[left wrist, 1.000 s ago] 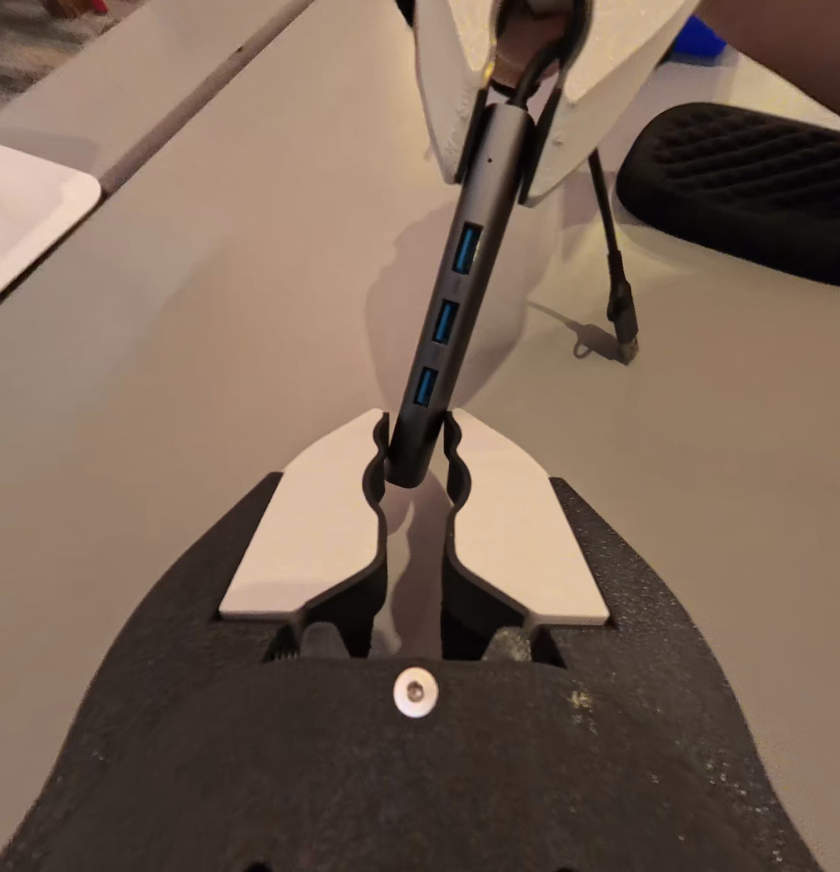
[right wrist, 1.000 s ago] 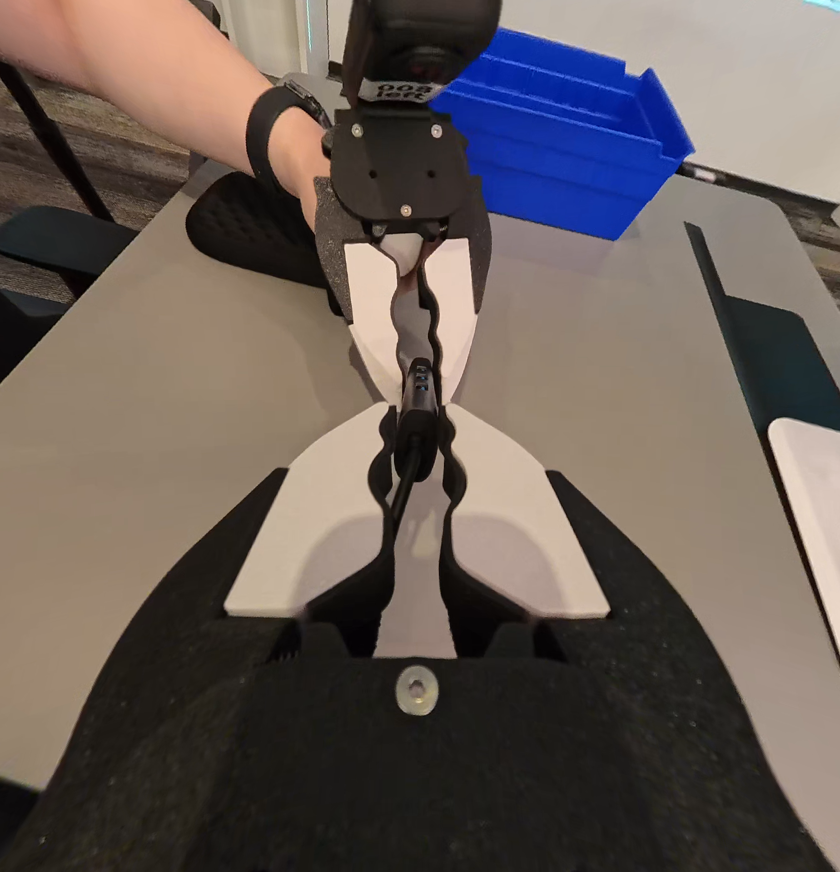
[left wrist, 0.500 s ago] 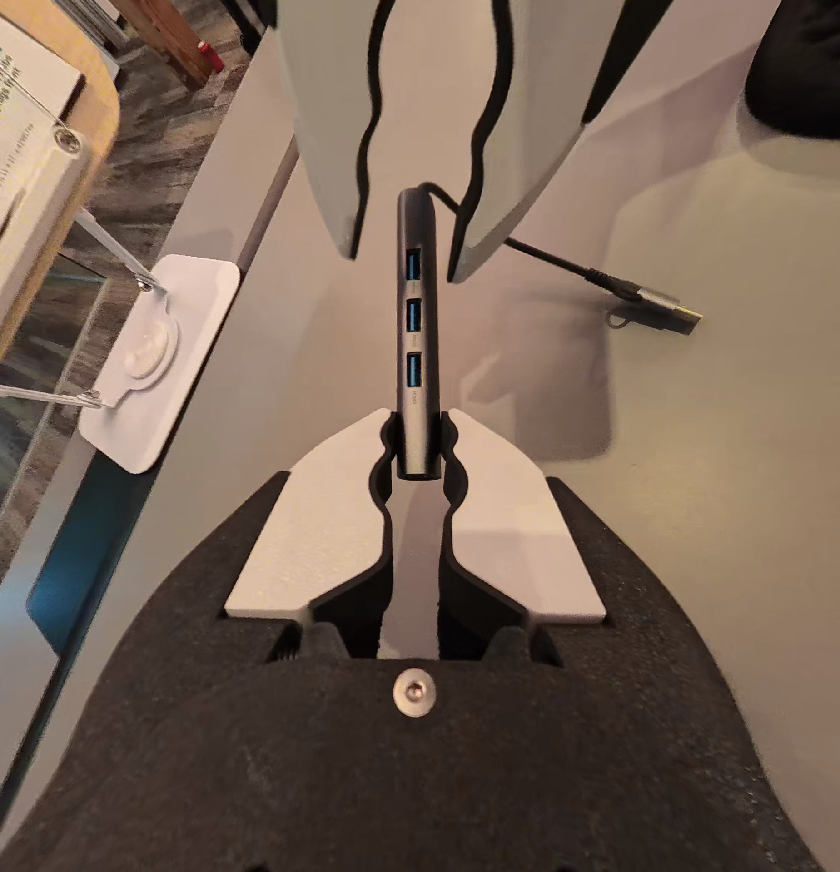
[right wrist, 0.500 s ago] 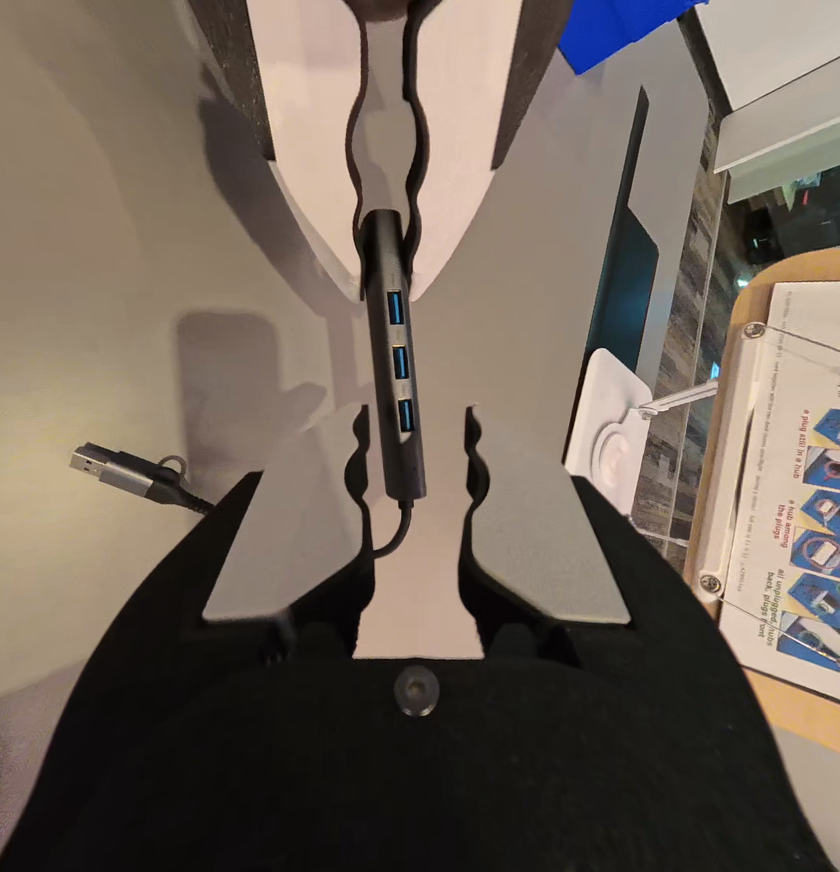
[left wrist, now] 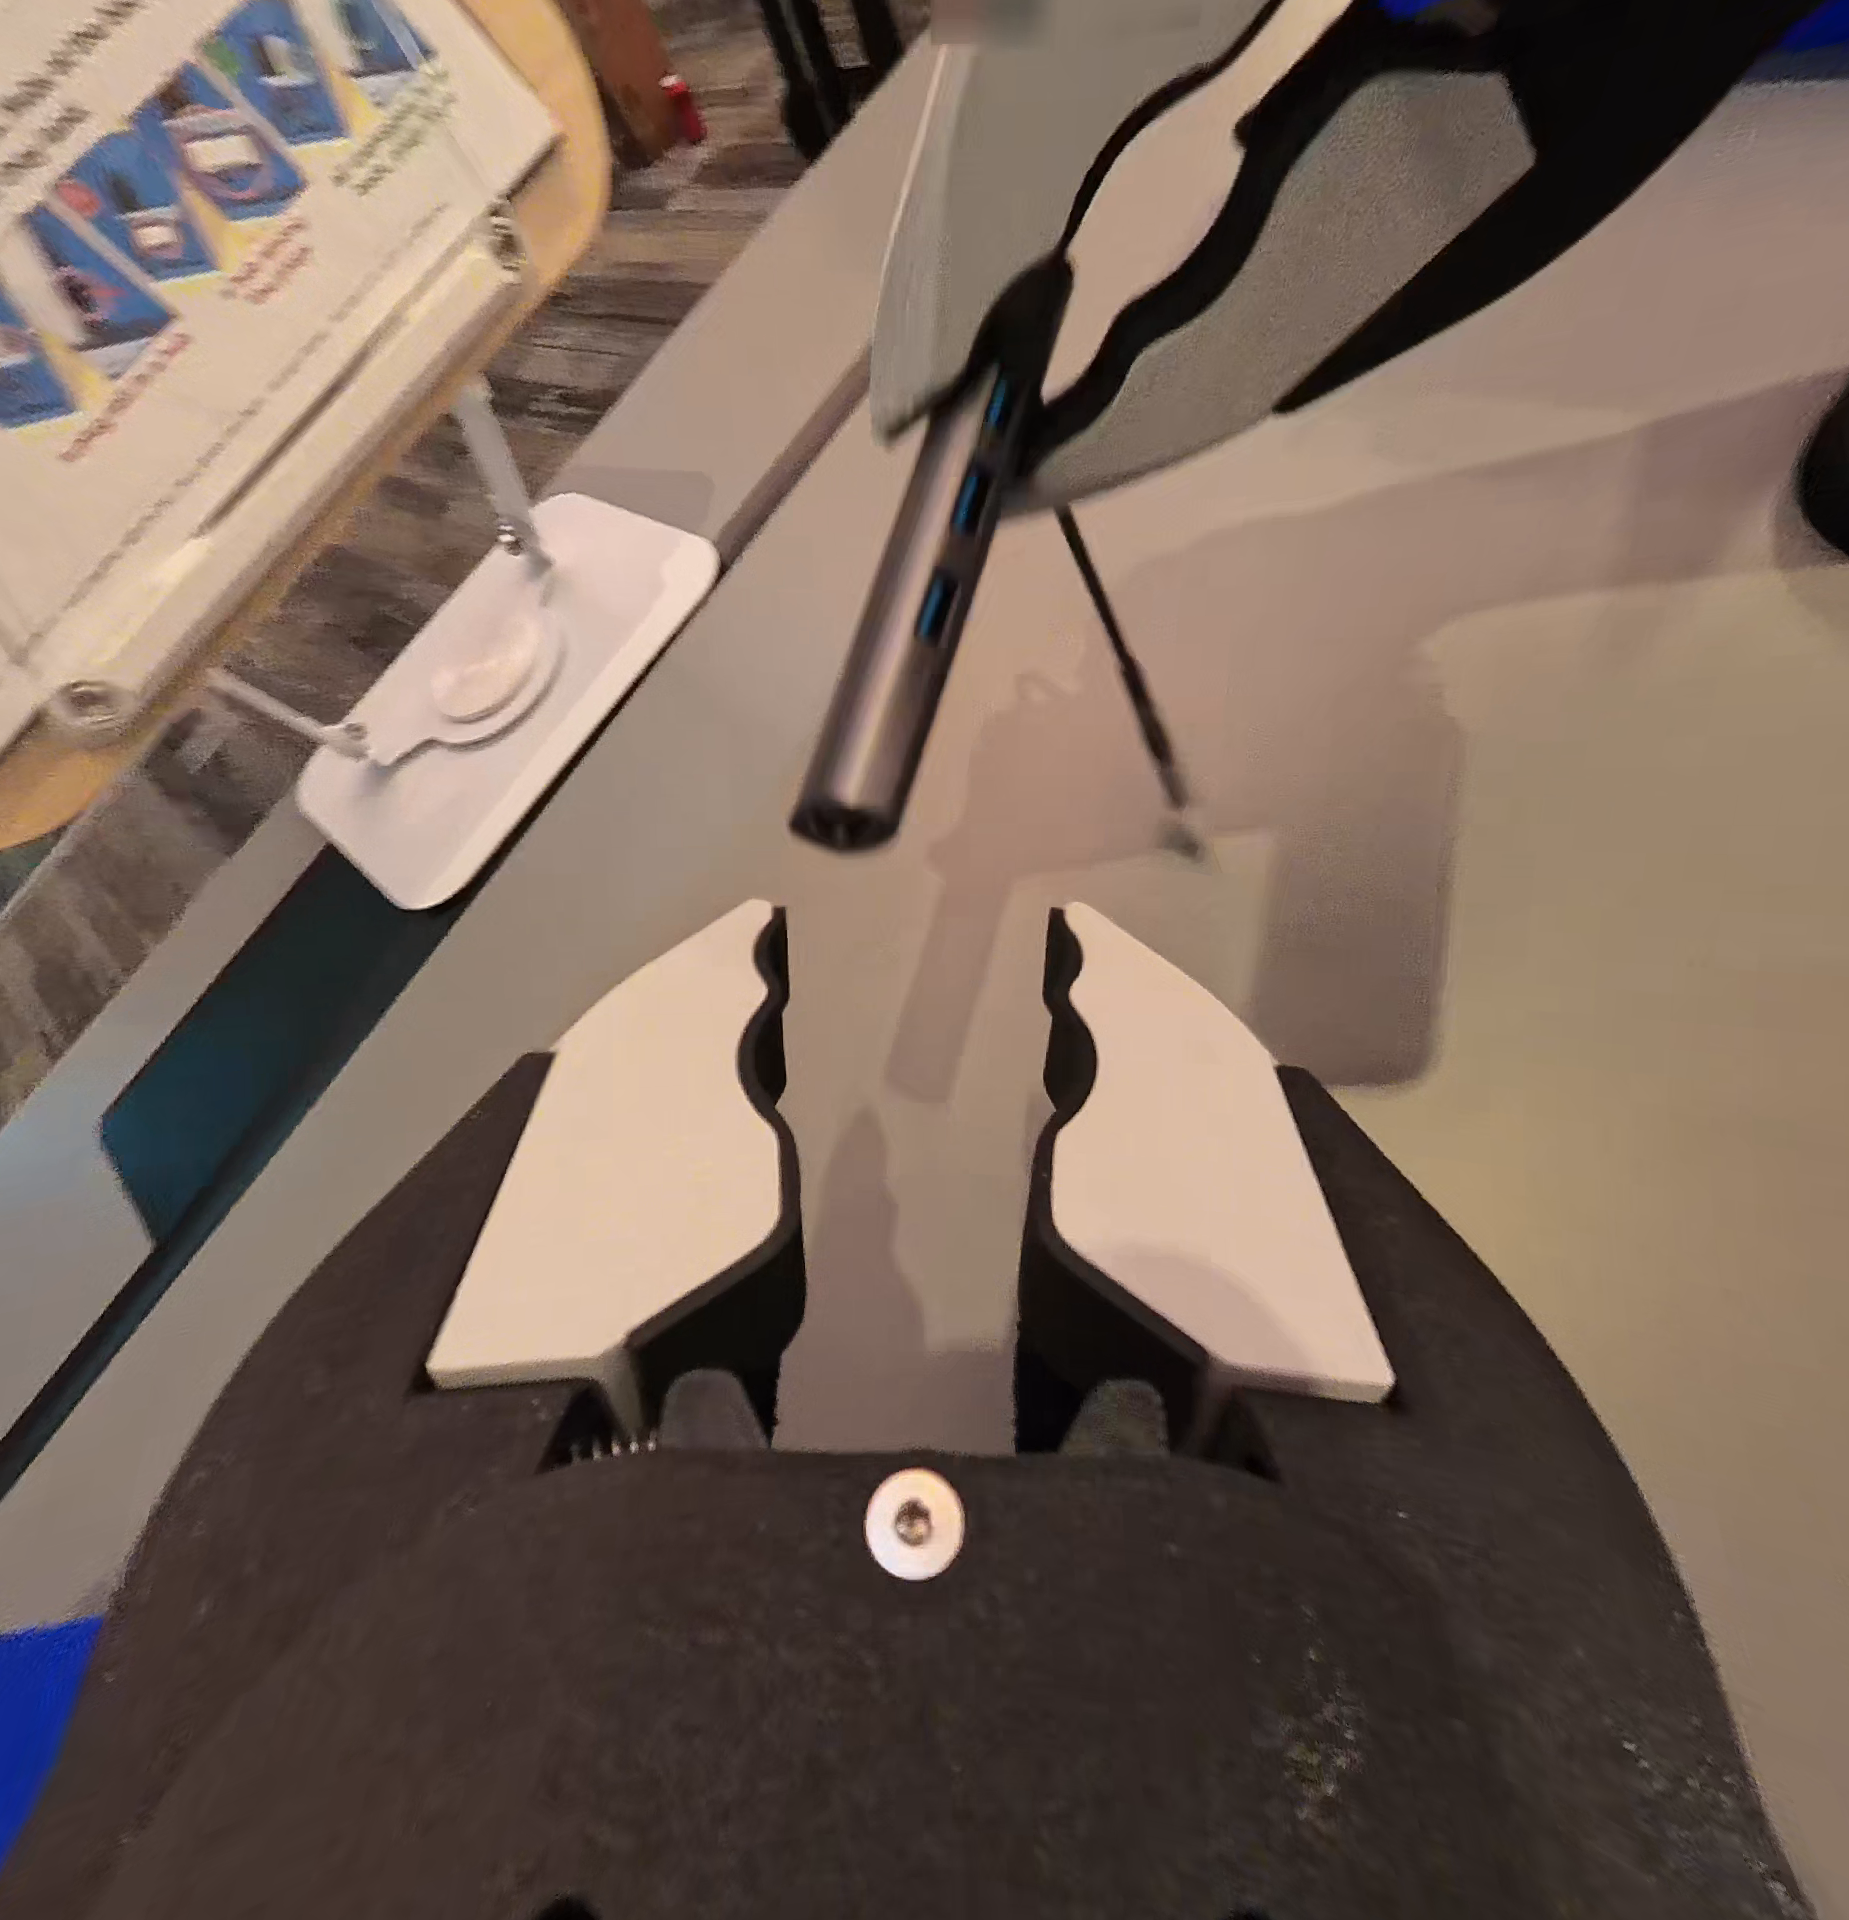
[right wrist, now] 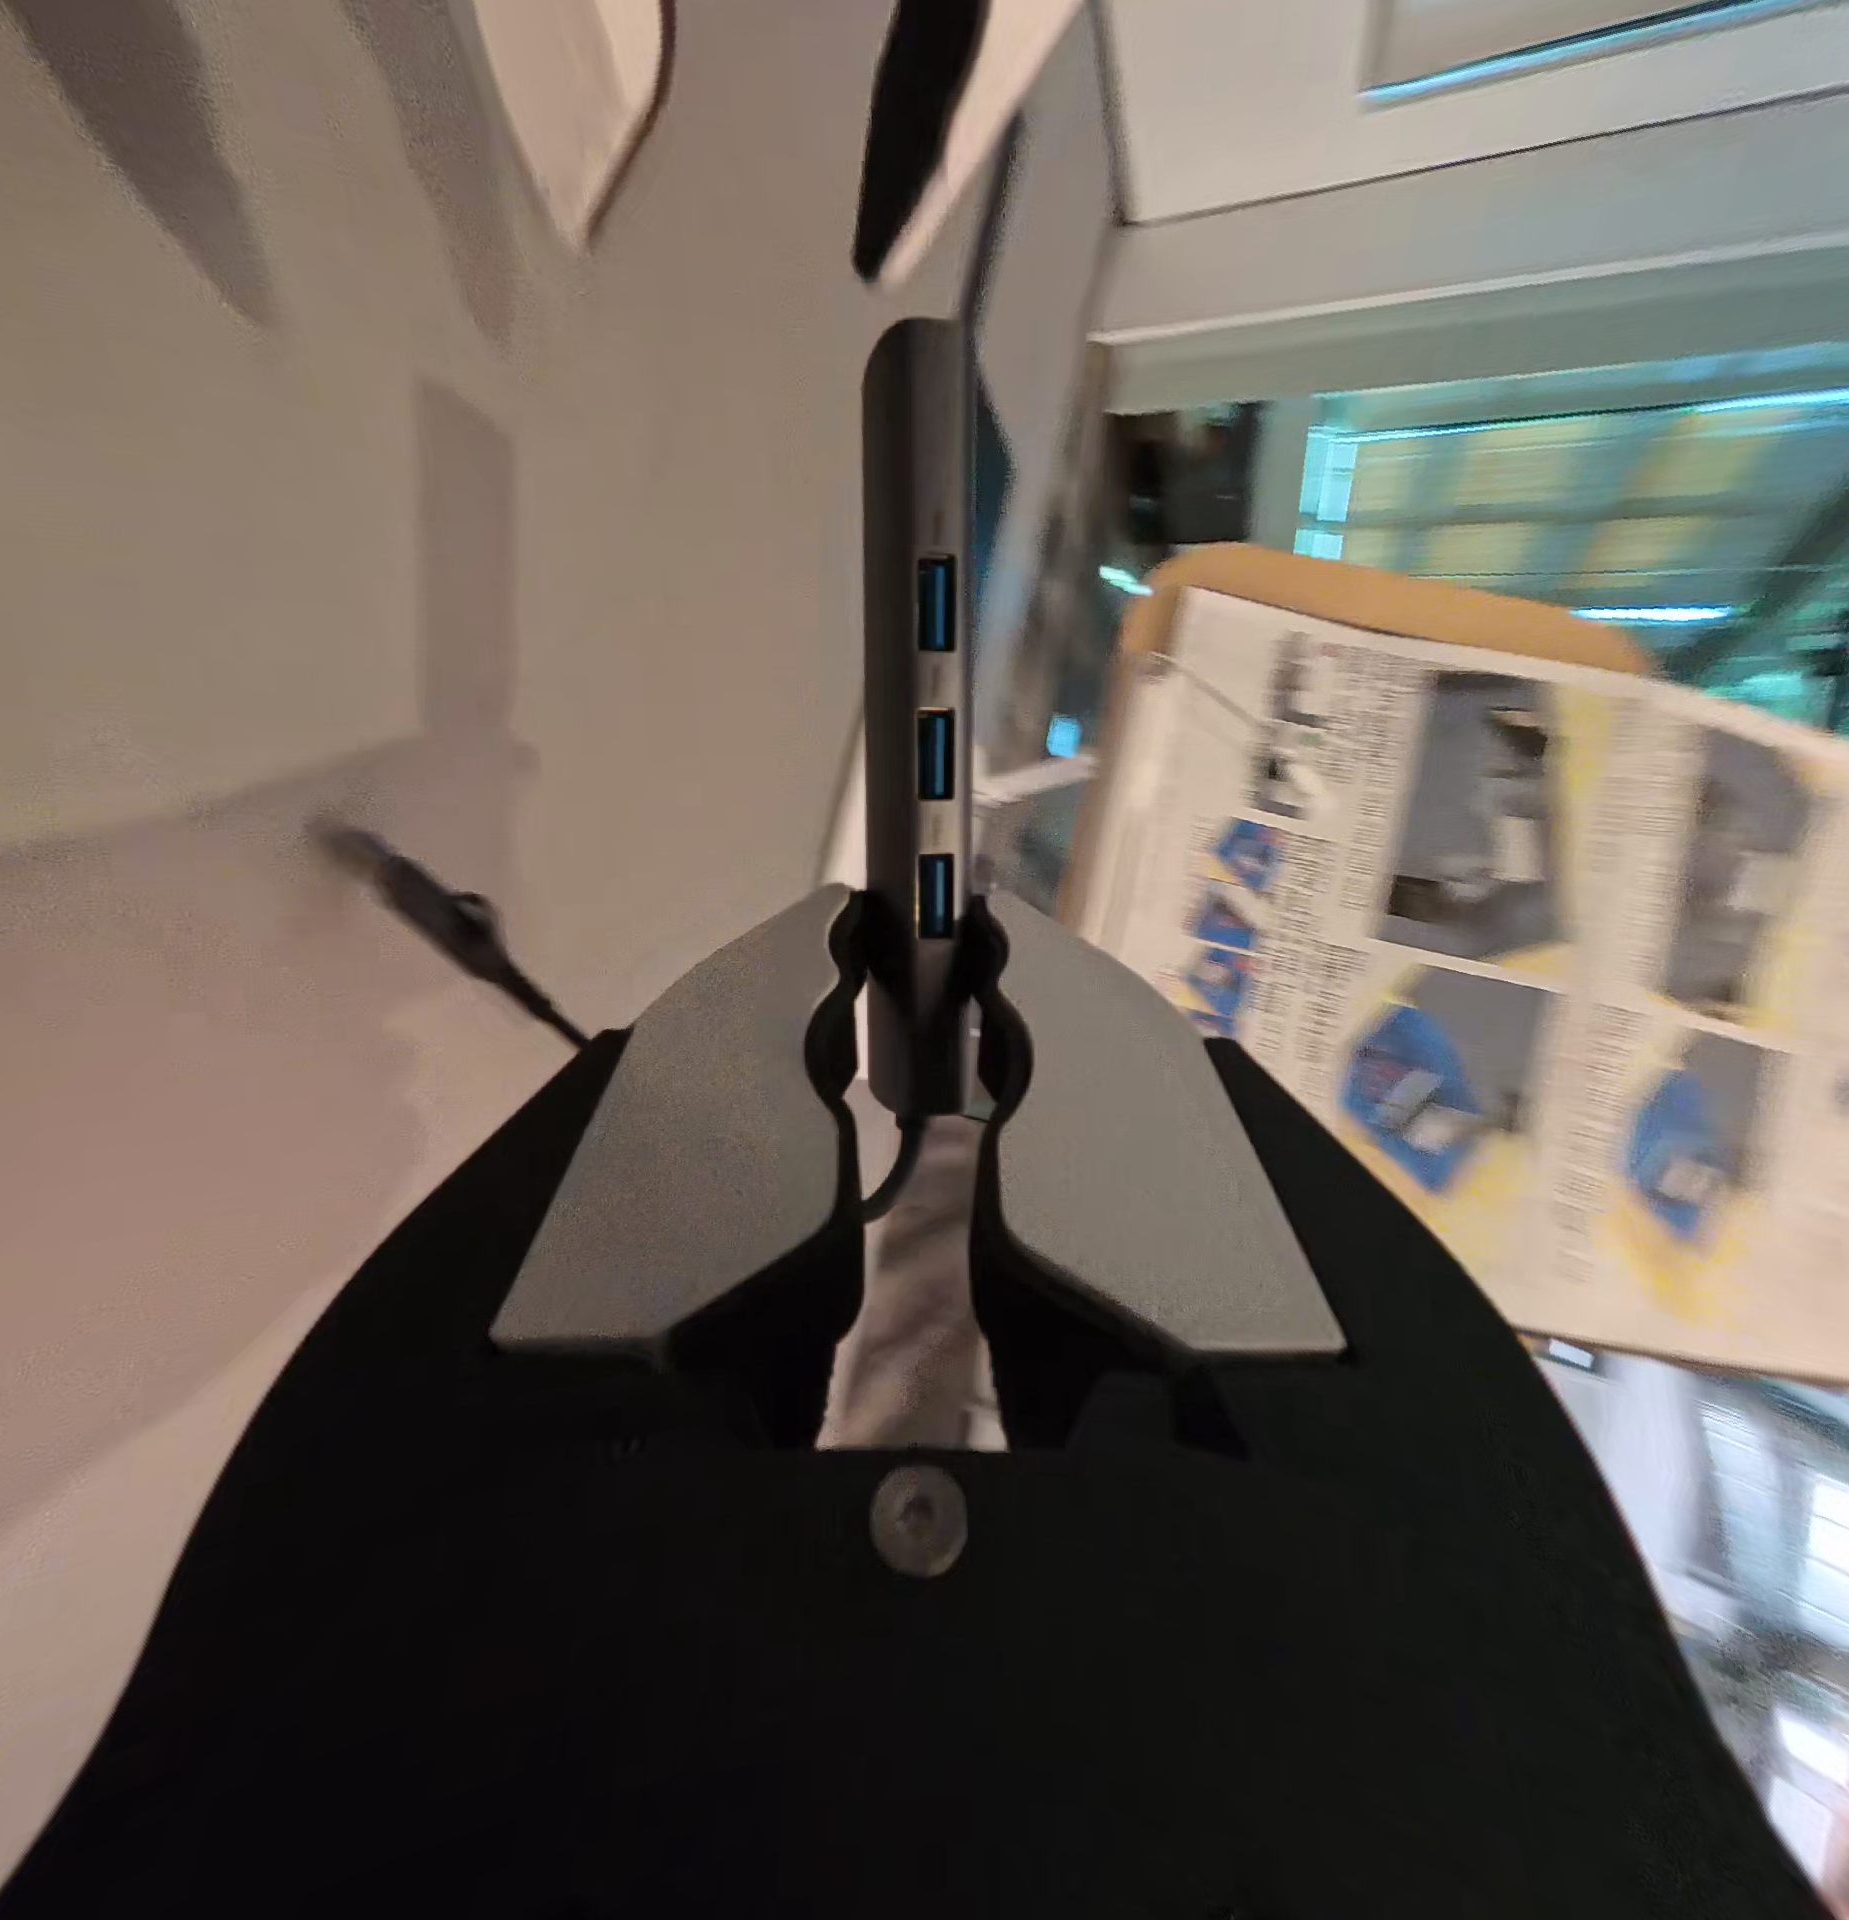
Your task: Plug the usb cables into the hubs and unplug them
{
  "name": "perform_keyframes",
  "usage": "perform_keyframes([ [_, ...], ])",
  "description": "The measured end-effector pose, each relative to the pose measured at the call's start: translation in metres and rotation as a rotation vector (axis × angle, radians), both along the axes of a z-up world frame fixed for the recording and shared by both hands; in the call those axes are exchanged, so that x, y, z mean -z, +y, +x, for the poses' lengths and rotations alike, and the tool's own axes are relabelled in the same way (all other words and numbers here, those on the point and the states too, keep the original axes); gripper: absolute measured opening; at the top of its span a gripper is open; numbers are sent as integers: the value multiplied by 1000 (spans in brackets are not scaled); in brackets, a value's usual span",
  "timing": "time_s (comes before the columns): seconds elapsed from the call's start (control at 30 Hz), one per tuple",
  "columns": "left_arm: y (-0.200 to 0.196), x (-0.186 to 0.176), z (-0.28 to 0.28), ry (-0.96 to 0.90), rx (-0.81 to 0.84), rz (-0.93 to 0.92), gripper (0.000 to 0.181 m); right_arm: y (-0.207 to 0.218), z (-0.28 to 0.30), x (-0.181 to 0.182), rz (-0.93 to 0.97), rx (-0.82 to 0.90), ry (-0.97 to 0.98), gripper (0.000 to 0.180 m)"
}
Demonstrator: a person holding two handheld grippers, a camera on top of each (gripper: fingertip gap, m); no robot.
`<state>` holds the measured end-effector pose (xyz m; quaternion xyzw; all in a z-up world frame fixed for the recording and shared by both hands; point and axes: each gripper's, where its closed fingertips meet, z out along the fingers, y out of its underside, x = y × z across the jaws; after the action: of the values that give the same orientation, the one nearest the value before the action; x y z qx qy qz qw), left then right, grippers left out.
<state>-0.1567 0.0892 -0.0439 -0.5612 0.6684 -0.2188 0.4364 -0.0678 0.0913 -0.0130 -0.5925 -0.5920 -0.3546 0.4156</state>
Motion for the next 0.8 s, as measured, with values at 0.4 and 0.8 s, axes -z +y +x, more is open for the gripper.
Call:
perform_keyframes([
  [0.4, 15, 9, -22, 6, -73, -53, 38, -15, 2, 87, 23, 145, -73, 18],
  [0.8, -9, 94, 13, 199, -17, -171, 29, -33, -12, 133, -129, 167, -40, 18],
])
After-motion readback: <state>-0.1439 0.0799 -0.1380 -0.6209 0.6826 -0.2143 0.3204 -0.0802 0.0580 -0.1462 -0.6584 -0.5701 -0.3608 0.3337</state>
